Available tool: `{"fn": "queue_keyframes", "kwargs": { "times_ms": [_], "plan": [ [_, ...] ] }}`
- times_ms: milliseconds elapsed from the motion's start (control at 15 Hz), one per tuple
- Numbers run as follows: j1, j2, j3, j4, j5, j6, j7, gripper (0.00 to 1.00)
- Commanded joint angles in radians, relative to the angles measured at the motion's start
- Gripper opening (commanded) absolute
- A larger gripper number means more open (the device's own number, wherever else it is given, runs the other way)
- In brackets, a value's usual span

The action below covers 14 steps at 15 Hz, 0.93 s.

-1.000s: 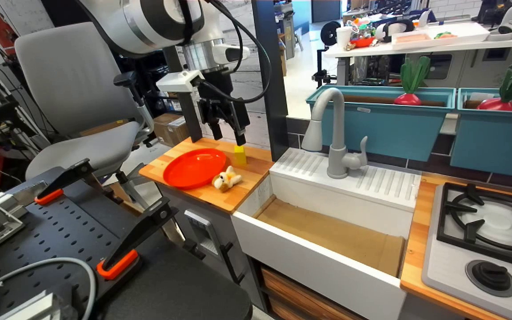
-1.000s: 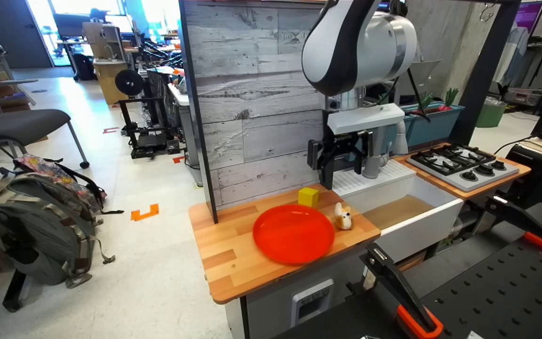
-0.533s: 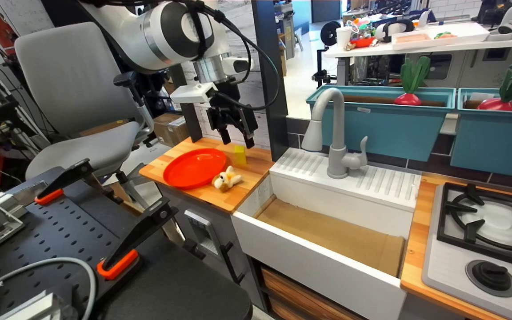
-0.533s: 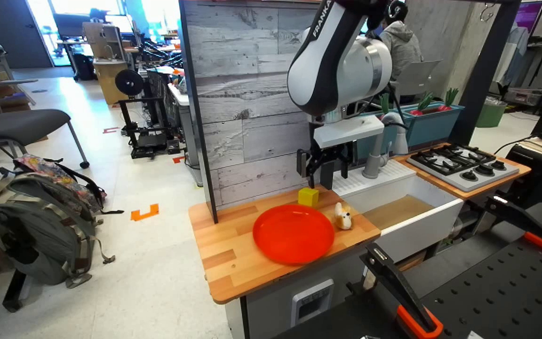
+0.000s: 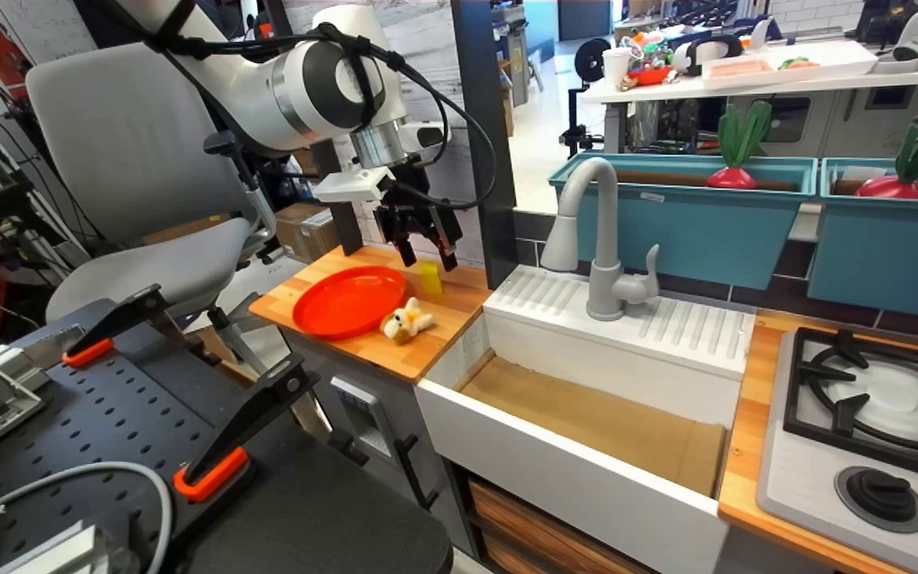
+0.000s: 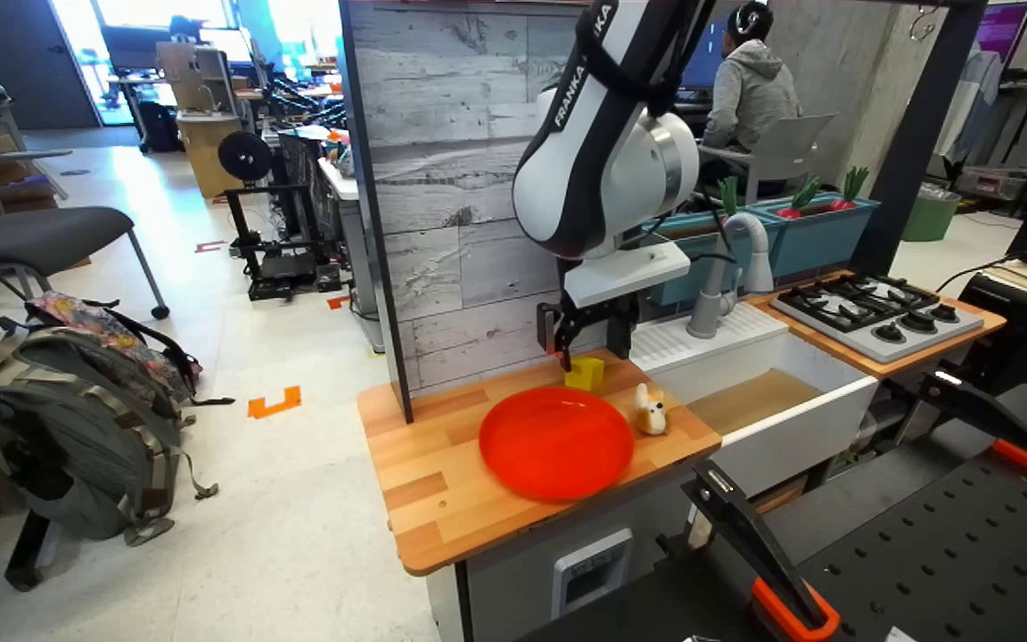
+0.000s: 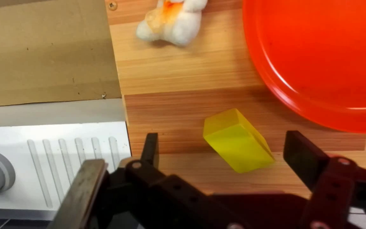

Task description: Pick up the yellow plush toy from the counter and put it on the plate

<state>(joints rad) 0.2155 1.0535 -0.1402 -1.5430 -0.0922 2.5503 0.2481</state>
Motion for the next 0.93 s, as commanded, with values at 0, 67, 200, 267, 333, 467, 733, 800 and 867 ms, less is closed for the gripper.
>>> {"fn": "queue_keyframes", "kwargs": {
  "times_ms": [0, 67, 200, 267, 333, 467, 733, 800, 867],
  "plan": [
    [0.020, 0.058, -0.022, 0.087, -0.027, -0.041, 0.025, 0.91],
    [0.021, 0.064, -0.023, 0.095, -0.028, -0.048, 0.024, 0.74],
    [0.021, 0.074, -0.024, 0.104, -0.029, -0.057, 0.024, 0.58],
    [0.020, 0.075, -0.024, 0.106, -0.028, -0.061, 0.022, 0.51],
    [0.019, 0.078, -0.024, 0.109, -0.029, -0.062, 0.020, 0.42],
    [0.017, 0.079, -0.024, 0.107, -0.029, -0.067, 0.019, 0.27],
    [0.015, 0.070, -0.026, 0.094, -0.032, -0.071, 0.019, 0.07],
    [0.014, 0.057, -0.024, 0.075, -0.031, -0.056, 0.018, 0.08],
    [0.013, 0.042, -0.020, 0.053, -0.030, -0.043, 0.014, 0.08]
  ]
}}
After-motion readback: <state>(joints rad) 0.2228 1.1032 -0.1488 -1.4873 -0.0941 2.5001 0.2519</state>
